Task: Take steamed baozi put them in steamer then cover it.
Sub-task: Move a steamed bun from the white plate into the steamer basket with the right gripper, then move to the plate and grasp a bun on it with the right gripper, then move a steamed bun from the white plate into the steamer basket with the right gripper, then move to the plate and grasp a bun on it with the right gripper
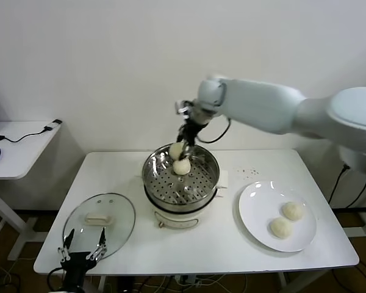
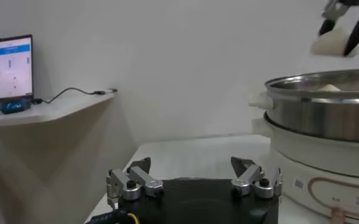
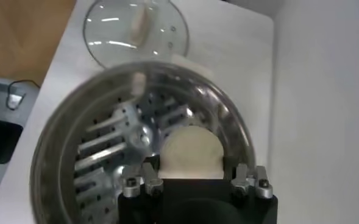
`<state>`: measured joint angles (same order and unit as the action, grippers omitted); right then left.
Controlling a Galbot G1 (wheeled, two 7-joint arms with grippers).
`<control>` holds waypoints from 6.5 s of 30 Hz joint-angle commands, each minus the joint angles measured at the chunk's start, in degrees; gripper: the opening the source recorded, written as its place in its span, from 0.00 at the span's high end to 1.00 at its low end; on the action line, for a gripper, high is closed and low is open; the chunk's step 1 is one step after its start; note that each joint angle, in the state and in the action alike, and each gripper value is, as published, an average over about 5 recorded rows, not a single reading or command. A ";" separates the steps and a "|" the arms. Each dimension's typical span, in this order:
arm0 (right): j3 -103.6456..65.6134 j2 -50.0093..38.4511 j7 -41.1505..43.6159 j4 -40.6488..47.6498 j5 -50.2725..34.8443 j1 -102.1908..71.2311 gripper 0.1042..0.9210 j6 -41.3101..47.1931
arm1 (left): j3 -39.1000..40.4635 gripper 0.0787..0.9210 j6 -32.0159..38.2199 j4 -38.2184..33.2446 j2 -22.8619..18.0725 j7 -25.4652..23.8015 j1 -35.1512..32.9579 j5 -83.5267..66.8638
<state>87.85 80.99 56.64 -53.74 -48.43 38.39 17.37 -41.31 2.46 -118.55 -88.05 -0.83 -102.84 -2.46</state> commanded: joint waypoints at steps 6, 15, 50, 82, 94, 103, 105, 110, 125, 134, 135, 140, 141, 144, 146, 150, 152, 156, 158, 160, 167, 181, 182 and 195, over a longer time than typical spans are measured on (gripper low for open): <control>0.38 5.87 -1.25 1.85 1.38 -7.77 0.31 0.44 | 0.04 0.12 -0.34 0.59 0.11 0.00 0.59 -0.27; -0.11 6.08 -0.74 3.65 3.16 -9.38 0.31 -0.11 | 0.01 0.12 -0.36 1.60 0.05 0.03 1.12 -0.15; 0.60 -40.06 4.87 -26.36 15.50 9.14 0.12 -4.70 | 0.04 0.12 -2.05 1.65 0.03 0.05 3.88 1.57; -29.24 -53.18 3.78 -21.24 42.24 -38.05 0.12 -5.86 | 0.27 0.12 -2.75 1.32 -1.76 1.05 2.70 4.55; -28.83 -48.13 2.94 -18.05 42.53 -38.08 0.12 -5.78 | -0.03 0.12 -1.69 1.59 -2.04 1.01 2.17 6.31; -27.71 -46.90 3.82 -17.10 42.07 -36.92 0.18 -5.98 | -0.23 0.12 -1.73 2.04 -2.00 1.05 2.48 6.25; -27.24 -46.94 3.97 -17.07 41.74 -36.17 0.21 -6.06 | -0.27 0.12 -1.76 2.14 -1.97 1.05 2.57 6.18; -25.42 -46.99 4.38 -17.00 40.98 -33.32 0.29 -6.64 | -0.26 0.12 -1.82 2.27 -2.01 1.08 2.65 6.02; -8.75 -31.10 13.44 -12.63 45.03 0.59 0.31 -36.19 | 0.08 0.12 -1.90 1.97 -2.18 1.21 2.34 5.83; -7.12 -18.32 12.92 -12.40 47.66 10.54 0.31 -50.54 | 0.17 0.12 -2.17 1.75 -2.11 1.51 2.36 5.71; -7.65 -17.04 12.70 -12.36 48.31 10.49 0.31 -51.28 | 0.17 0.12 -2.17 1.79 -2.11 1.54 2.37 5.68; -9.03 -9.97 12.16 -12.17 50.11 8.80 0.30 -53.02 | 0.15 0.12 -2.16 1.84 -1.79 1.47 2.18 5.57; -9.22 -8.81 12.17 -12.25 50.38 8.16 0.30 -53.21 | 0.09 0.12 -2.15 1.87 -1.67 1.45 2.16 5.49; -9.71 -5.37 12.14 -12.30 51.40 5.40 0.30 -53.83 | -0.32 0.12 -2.07 1.87 -1.12 1.45 1.88 4.92; -10.21 -3.67 12.11 -12.50 53.24 3.10 0.30 -54.47 | -0.69 0.12 -1.99 1.80 -0.68 1.44 1.52 4.44; -10.56 -1.61 12.19 -13.30 56.28 -0.95 0.30 -55.94 | -1.19 0.12 -1.78 1.68 -0.20 1.41 0.81 3.87; -10.04 -0.96 12.27 -13.73 56.22 -2.51 0.30 -56.08 | -1.28 0.12 -1.62 1.73 -0.13 1.42 0.47 3.77; -8.56 -0.47 12.56 -14.46 54.12 -4.56 0.30 -55.29 | -1.29 0.12 -1.22 2.06 -0.20 1.43 -0.11 3.69; -7.77 -0.47 12.70 -14.79 52.68 -5.09 0.30 -54.58 | -1.28 0.12 -0.99 2.26 -0.17 1.44 -0.39 3.65; -7.30 -0.49 12.73 -14.93 52.11 -5.73 0.30 -54.26 | -1.27 0.12 -0.81 2.45 -0.06 1.43 -0.63 3.58; -6.81 -0.24 12.65 -14.94 51.07 -7.89 0.30 -53.92 | -1.10 0.12 -0.79 2.68 -0.14 1.43 -0.59 3.53; -6.83 -0.47 12.81 -13.99 51.84 -7.51 0.20 -53.90 | -0.61 0.12 -0.59 3.20 -0.65 1.46 -0.66 3.97; -7.04 -0.57 12.87 -13.87 51.95 -7.43 0.17 -54.15 | -0.63 0.12 -0.54 3.26 -0.64 1.48 -0.71 3.97; -11.38 -7.22 10.63 -12.77 49.59 -1.88 0.12 -50.59 | -0.56 0.12 -0.48 2.51 -0.52 1.49 -1.07 3.90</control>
<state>78.77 77.93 68.71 -66.97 3.11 33.14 -36.55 -41.88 2.10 -115.60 -88.71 0.69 -103.89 1.47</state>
